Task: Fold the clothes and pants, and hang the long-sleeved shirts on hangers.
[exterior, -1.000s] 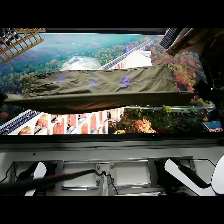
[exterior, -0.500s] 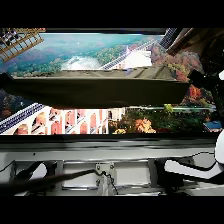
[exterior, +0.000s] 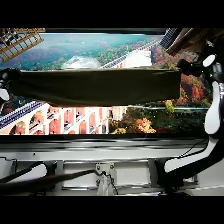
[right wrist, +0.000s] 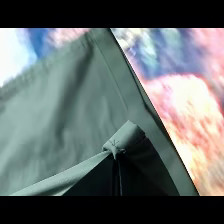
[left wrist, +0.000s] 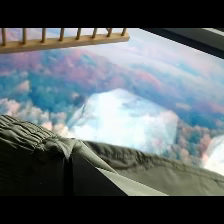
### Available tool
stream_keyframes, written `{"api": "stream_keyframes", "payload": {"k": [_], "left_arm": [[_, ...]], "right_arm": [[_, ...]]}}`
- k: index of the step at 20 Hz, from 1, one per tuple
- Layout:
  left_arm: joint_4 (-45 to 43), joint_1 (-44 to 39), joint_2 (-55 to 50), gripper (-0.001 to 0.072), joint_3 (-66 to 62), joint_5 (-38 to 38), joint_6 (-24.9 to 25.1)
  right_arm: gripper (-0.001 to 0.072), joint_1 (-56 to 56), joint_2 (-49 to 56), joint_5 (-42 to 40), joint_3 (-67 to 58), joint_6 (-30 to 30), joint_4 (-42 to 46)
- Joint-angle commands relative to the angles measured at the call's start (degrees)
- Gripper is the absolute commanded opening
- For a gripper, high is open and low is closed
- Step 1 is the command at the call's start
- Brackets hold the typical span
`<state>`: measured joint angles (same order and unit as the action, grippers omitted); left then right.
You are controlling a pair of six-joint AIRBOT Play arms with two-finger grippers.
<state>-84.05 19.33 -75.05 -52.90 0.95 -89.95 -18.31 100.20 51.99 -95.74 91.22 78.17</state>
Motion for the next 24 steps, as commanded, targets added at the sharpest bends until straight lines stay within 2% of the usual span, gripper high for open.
{"api": "stream_keyframes", "payload": {"k": [1, 7, 8, 9, 10, 12, 15, 16, 17, 18, 22, 24], "left_arm": [[0.07, -1.14, -6.80, 0.0006, -3.52, 5.20, 0.37], [0.07, -5.11, -16.79, 0.0014, -11.02, 5.51, 0.37], [0.07, -6.21, -17.49, 0.0242, -11.87, 5.53, 0.37], [0.07, -7.10, -17.64, 0.0590, -12.44, 5.42, 0.37], [0.07, -7.76, -17.35, 0.0697, -12.79, 4.79, 0.39], [0.00, -7.91, -15.12, 0.0697, -12.83, -0.44, 0.42], [0.04, -4.48, -9.42, 0.0683, -12.81, -17.18, 0.37], [0.07, -2.99, -7.54, 0.0609, -12.76, -23.15, 0.22], [0.07, -1.25, -5.42, 0.0486, -12.61, -29.00, -0.94], [0.07, 0.24, -3.17, 0.0462, -11.96, -32.41, -2.29], [0.42, 2.97, 11.28, 0.0475, 0.90, -32.85, -2.69], [0.96, 3.04, 14.91, 0.0479, 8.13, -30.16, -3.41]], "right_arm": [[0.0014, 1.62, 8.52, -0.63, -9.29, 1.38, -0.15], [0.0019, 3.98, 17.35, -7.41, -17.22, 5.86, -0.48], [0.0171, 4.07, 17.79, -8.09, -17.25, 7.48, -0.44], [0.0414, 4.07, 17.90, -7.80, -17.22, 9.14, -0.55], [0.0571, 4.07, 17.70, -6.10, -17.44, 10.47, -0.61], [0.0564, 4.07, 16.65, 0.15, -18.25, 10.75, -0.04], [0.0564, 4.00, 13.22, 12.15, -18.10, 8.81, 6.03], [0.0564, 3.98, 11.63, 14.60, -17.25, 7.67, 8.15], [0.0563, 3.30, 9.07, 14.67, -14.82, 8.20, 8.07], [0.0563, 2.80, 5.95, 13.57, -11.30, 8.72, 8.02], [0.0564, 1.86, -8.02, 7.21, 6.69, 8.63, 7.80], [0.0565, 1.92, -13.68, 3.21, 14.34, 8.57, 7.41]]}}
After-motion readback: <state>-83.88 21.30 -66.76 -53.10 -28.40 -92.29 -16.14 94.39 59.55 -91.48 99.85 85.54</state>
